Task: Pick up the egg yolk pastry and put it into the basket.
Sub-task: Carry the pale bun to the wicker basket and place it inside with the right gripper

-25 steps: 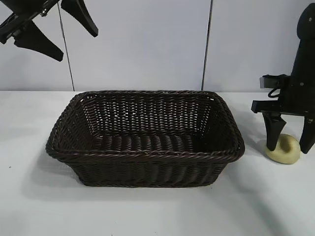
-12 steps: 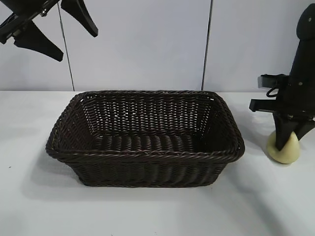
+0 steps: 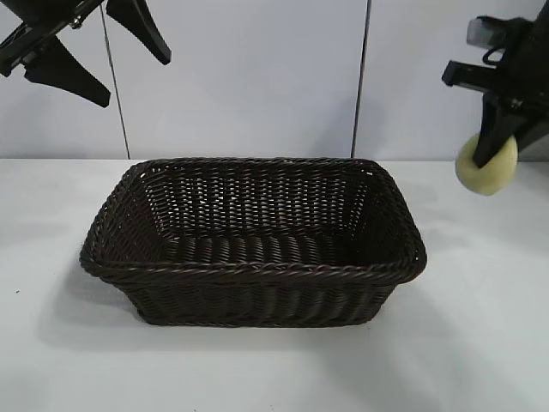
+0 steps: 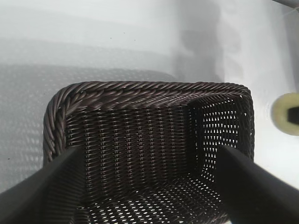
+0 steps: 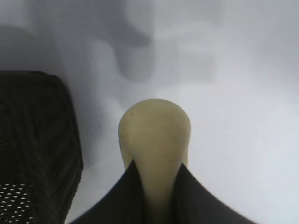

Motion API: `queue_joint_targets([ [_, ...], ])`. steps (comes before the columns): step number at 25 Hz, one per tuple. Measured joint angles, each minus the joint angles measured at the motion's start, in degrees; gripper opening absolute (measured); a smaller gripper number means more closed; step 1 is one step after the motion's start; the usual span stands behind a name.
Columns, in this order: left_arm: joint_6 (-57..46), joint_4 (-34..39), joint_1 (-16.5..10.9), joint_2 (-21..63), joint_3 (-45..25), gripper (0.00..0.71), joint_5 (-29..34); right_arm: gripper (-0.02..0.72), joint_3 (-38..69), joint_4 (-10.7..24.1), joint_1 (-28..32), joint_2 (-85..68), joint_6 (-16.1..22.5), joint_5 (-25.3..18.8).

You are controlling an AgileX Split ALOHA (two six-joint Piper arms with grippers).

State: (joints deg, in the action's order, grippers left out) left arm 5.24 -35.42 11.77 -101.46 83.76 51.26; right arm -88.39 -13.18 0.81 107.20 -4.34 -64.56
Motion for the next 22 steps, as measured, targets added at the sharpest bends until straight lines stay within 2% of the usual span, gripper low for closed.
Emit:
queue_joint_targets([
  [6,0.00,0.00,0.00,0.00,0.00,0.559,0.00,0.075,0.02,-3.31,0.00,-2.54,-0.87,-0.43],
  [12,0.00,0.00,0.00,0.00,0.00,0.559,0.00,0.075,0.06,-11.64,-0.39,-2.90,-4.45,-0.55],
  [15,0.00,0.00,0.00,0.00,0.00,0.559,0.00,0.075,0.06,-11.95,-2.51,-2.90,-4.96,-0.43],
  [22,0.00,0.00,0.00,0.00,0.00,0.559,0.00,0.075,0.06,-11.89,-12.25,-2.90,-5.81,1.42],
])
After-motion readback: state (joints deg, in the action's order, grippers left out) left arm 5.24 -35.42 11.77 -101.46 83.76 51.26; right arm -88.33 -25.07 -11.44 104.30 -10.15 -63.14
